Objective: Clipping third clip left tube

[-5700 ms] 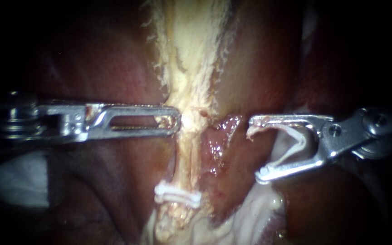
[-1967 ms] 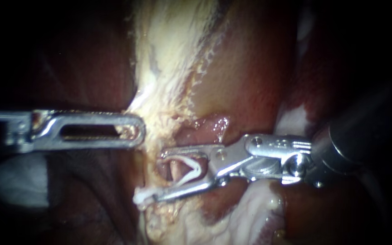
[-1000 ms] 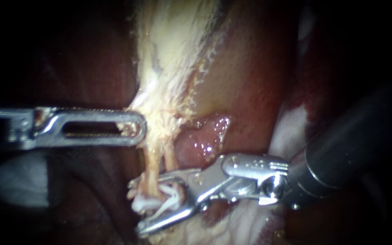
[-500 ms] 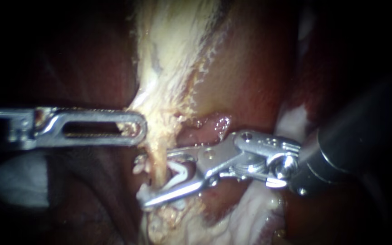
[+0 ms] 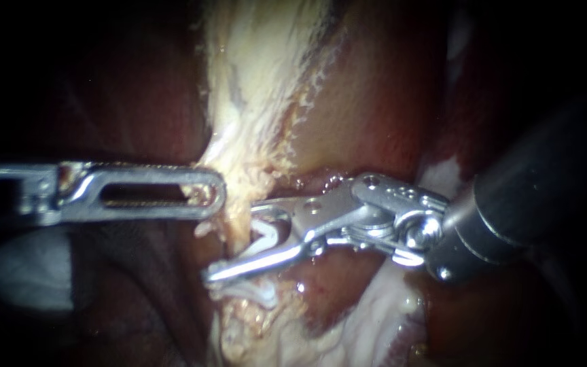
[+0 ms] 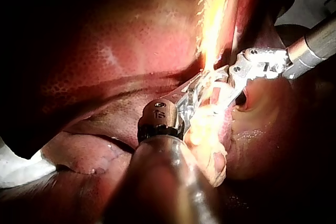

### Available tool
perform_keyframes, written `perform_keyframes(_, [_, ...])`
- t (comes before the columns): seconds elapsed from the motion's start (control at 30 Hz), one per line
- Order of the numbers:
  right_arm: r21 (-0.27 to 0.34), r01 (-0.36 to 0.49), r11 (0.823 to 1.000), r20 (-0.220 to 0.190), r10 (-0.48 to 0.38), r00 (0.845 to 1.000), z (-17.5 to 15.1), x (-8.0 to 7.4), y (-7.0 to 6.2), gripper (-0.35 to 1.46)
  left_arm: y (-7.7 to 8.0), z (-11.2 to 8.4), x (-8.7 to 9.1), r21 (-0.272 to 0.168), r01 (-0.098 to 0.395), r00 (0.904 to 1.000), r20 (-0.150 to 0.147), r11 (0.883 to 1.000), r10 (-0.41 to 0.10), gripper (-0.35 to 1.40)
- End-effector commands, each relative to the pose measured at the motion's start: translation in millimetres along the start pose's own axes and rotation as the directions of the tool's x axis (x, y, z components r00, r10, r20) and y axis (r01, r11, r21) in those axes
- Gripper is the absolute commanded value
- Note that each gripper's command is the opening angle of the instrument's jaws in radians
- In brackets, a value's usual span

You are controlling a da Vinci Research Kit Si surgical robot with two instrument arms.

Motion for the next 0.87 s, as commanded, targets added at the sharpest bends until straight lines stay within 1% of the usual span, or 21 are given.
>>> perform_keyframes(0.03, [0.002,0.001,1.0,0.001,-0.001,1.0,-0.1,0.0,-0.1,0.52,0.0,0.0,0.0,0.0,0.0,1.0,0.0,1.0,0.0,-0.35])
perform_keyframes(0.1, [0.004,0.001,1.0,-0.001,-0.001,1.0,-0.3,-0.1,-0.2,0.44,0.0,0.0,0.0,0.0,0.0,1.0,0.0,1.0,0.0,-0.35])
perform_keyframes(0.13, [0.005,-0.005,1.0,-0.001,0.005,1.0,-0.5,-0.2,-0.3,0.27,0.1,0.0,0.0,0.0,0.0,1.0,-0.001,1.0,0.0,-0.35])
perform_keyframes(0.17, [0.007,-0.021,1.0,-0.001,0.021,1.0,-0.8,-0.4,-0.5,0.06,0.1,0.0,0.0,0.0,0.0,1.0,-0.001,1.0,0.0,-0.35])
perform_keyframes(0.2, [0.009,-0.033,0.999,0.0,0.033,0.999,-1.1,-0.5,-0.6,-0.22,0.1,0.0,0.0,0.0,0.0,1.0,-0.001,1.0,0.0,-0.35])
perform_keyframes(0.23, [0.011,-0.062,0.998,-0.001,0.062,0.998,-1.3,-0.6,-0.6,-0.35,0.1,0.0,0.0,0.0,0.0,1.0,-0.001,1.0,0.0,-0.35])
perform_keyframes(0.33, [-0.006,-0.068,0.998,-0.009,0.068,0.998,-1.4,-0.8,-0.3,-0.35,0.1,0.0,0.0,0.0,0.0,1.0,-0.001,1.0,0.0,-0.35])
perform_keyframes(0.5, [-0.015,-0.07,0.997,-0.01,0.07,0.997,-1.2,-1.5,0.1,-0.35,0.1,-0.1,0.0,0.001,-0.001,1.0,-0.001,1.0,0.001,-0.35])
perform_keyframes(0.63, [-0.016,-0.068,0.998,-0.006,0.068,0.998,-1.0,-1.8,0.1,-0.35,0.2,-0.1,0.0,0.001,-0.001,1.0,-0.001,1.0,0.001,-0.35])
perform_keyframes(0.87, [-0.016,-0.068,0.998,-0.006,0.068,0.998,-1.0,-1.9,0.1,-0.35,0.2,-0.1,-0.1,0.001,-0.001,1.0,-0.002,1.0,0.001,-0.35])
